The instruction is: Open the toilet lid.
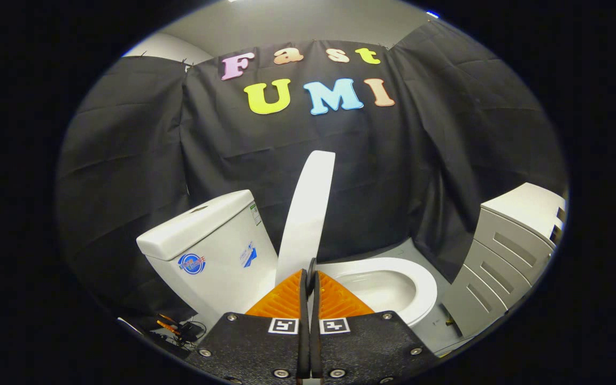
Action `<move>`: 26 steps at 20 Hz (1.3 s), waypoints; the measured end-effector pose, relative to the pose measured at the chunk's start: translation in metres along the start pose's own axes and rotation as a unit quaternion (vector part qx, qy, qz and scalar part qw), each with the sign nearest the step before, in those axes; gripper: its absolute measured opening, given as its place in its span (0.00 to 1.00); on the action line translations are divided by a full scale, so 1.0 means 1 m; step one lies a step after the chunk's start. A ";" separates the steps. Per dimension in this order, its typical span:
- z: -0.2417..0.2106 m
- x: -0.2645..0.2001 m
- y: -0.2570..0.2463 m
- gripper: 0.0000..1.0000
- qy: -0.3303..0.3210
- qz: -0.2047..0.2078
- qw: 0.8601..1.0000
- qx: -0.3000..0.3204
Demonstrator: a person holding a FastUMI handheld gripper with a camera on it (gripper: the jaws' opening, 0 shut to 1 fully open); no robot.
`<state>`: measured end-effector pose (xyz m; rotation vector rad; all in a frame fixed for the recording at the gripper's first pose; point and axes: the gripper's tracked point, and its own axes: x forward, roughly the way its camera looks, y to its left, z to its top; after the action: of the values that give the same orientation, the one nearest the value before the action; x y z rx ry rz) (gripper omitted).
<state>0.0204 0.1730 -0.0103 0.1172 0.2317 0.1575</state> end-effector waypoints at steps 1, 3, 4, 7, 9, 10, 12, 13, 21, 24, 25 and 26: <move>0.001 0.000 0.004 0.00 -0.003 0.002 1.000 -0.005; 0.002 0.000 0.012 0.00 -0.007 0.006 1.000 -0.015; 0.004 0.000 0.017 0.00 -0.009 0.008 1.000 -0.018; 0.004 0.001 0.026 0.00 -0.011 0.014 1.000 -0.023; 0.005 0.002 0.032 0.00 -0.012 0.018 0.999 -0.025; 0.006 0.002 0.035 0.00 -0.013 0.021 0.999 -0.030; 0.006 0.001 0.044 0.00 -0.016 0.027 0.999 -0.043; 0.006 0.002 0.048 0.00 -0.018 0.029 0.998 -0.048; 0.006 0.004 0.077 0.00 -0.024 0.050 0.996 -0.073; 0.006 0.005 0.087 0.00 -0.024 0.059 0.995 -0.082; 0.005 0.005 0.090 0.00 -0.025 0.061 0.994 -0.082; 0.006 0.006 0.092 0.00 -0.026 0.064 0.994 -0.083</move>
<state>0.0142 0.2641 0.0063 -0.0286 0.1578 0.2996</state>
